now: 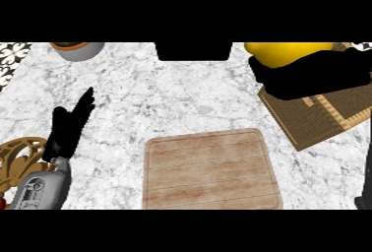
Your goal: Pick the lemon from the cutting board and place it in the basket
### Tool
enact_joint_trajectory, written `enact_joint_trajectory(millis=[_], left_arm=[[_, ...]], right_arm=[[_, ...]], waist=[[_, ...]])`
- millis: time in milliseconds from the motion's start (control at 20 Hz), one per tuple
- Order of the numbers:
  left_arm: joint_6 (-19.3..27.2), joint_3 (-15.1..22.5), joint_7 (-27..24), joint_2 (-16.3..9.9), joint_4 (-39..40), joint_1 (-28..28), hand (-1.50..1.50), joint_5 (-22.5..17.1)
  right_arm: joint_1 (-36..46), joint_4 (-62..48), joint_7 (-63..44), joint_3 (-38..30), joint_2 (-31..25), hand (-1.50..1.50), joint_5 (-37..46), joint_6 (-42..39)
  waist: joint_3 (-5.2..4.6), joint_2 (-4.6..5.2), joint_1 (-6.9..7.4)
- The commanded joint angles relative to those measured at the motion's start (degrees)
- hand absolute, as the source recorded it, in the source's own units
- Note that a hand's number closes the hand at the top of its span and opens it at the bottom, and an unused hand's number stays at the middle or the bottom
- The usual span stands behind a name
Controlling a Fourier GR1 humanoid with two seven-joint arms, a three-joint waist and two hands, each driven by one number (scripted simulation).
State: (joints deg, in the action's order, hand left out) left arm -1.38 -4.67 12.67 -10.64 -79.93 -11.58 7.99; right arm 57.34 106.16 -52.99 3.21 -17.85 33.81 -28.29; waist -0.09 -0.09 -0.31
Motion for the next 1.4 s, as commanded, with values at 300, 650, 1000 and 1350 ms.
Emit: enact_joint_trajectory(millis=[300,650,1000,1350], left_arm=[[0.5,1.0,1.0,0.2,-2.4,0.6,0.0,1.3],[-0.8,0.1,-0.5,0.5,1.3,-1.3,0.0,0.1],[-0.8,-1.4,1.8,0.0,2.3,-4.6,0.0,-0.5],[0.3,1.1,1.6,1.3,-1.6,-1.1,0.0,1.7]], right_arm=[[-6.5,-15.4,15.5,-7.9,-17.3,1.5,2.9,-4.2],[-7.1,-26.0,29.3,-10.1,-18.7,1.5,3.3,0.0],[-10.0,-33.3,40.4,-10.5,-20.3,1.5,5.0,2.7],[-13.0,-43.0,44.9,-11.7,-16.4,1.5,5.4,7.5]], waist=[[0.14,0.26,0.59],[0.08,0.28,0.82],[0.09,0.23,0.68],[0.12,0.21,1.05]])
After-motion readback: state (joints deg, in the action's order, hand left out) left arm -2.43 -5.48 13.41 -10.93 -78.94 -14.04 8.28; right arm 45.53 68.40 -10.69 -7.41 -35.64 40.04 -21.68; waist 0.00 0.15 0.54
